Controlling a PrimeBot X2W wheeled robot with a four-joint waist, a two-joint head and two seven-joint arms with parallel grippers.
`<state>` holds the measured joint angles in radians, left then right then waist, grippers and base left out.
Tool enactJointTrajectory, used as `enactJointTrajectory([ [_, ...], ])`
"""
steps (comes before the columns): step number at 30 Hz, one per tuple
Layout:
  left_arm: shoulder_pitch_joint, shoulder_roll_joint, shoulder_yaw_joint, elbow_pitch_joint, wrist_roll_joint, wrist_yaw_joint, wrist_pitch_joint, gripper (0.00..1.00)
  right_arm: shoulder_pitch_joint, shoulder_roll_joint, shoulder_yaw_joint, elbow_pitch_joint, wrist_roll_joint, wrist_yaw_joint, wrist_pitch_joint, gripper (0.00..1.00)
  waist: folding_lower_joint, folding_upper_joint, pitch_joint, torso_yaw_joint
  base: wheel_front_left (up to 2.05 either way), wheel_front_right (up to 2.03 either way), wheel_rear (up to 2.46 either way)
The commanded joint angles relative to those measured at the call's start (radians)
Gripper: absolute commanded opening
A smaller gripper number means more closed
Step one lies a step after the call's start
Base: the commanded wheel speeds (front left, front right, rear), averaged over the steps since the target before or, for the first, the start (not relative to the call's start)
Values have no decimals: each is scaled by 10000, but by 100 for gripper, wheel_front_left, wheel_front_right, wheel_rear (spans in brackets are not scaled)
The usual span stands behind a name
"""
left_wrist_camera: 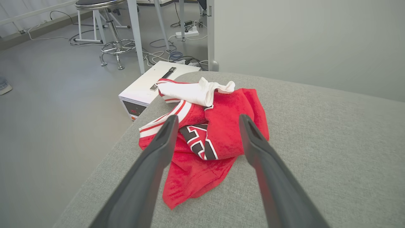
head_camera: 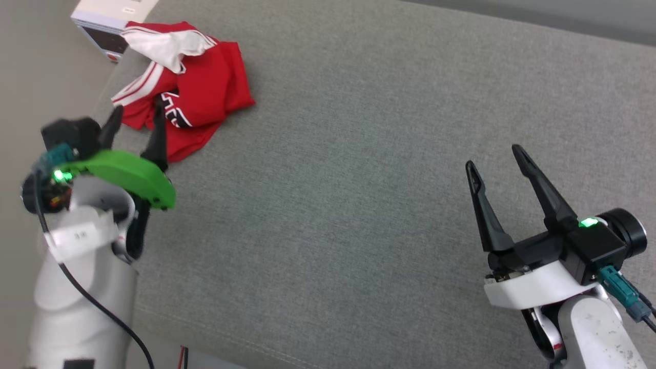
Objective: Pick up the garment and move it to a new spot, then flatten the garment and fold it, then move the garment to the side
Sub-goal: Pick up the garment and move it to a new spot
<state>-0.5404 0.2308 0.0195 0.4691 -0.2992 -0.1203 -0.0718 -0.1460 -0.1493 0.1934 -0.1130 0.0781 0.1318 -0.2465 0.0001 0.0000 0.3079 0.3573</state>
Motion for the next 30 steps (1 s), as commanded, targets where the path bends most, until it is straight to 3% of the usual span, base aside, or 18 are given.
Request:
enactJointTrajectory([
  [1, -561, 273, -100, 242, -212, -61, 378, 100, -257, -85, 31, -223, -131, -11, 82, 100, -1, 0, 1334, -941, 0, 0, 0],
  [5, -1907, 1052, -688, 972, -1333, -96, 2289, 100, -566, -208, 112, -779, -199, -11, 314, 100, -1, 0, 1942, -1290, 0, 0, 0],
  [8, -2674, 1980, -1406, 1306, -2103, -99, 3787, 100, -723, -267, 180, -1091, -217, -11, 436, 100, -1, 0, 2345, -1533, 0, 0, 0],
  [14, -3646, 2973, -1847, 1972, -3956, -101, 6297, 100, -872, -300, 323, -1321, -280, -11, 503, 100, -1, 0, 2898, -1897, 0, 0, 0],
  [18, -4010, 3198, -1708, 2458, -4741, -102, 7068, 100, -951, -318, 409, -1347, -322, -11, 503, 100, -1, 0, 3176, -2062, 0, 0, 0],
  [24, -4234, 3235, -1799, 3150, -4918, -102, 7506, 100, -1099, -369, 496, -1355, -353, -11, 500, 100, -1, 0, 3390, -2209, 0, 0, 0],
  [25, -4228, 3216, -1852, 3219, -4937, -102, 7591, 81, -1104, -363, 488, -1347, -357, -11, 497, 100, -1, 0, 3396, -2216, 0, 0, 0],
  [26, -4223, 3193, -1900, 3271, -4975, -102, 7647, 0, -1104, -354, 479, -1334, -366, -11, 493, 100, -1, 0, 3397, -2220, 0, 0, 0],
  [30, -4179, 3124, -1935, 3381, -5099, -103, 7393, 0, -1079, -322, 429, -1208, -381, -11, 459, 100, -1, 0, 3273, -2181, 0, 0, 0],
])
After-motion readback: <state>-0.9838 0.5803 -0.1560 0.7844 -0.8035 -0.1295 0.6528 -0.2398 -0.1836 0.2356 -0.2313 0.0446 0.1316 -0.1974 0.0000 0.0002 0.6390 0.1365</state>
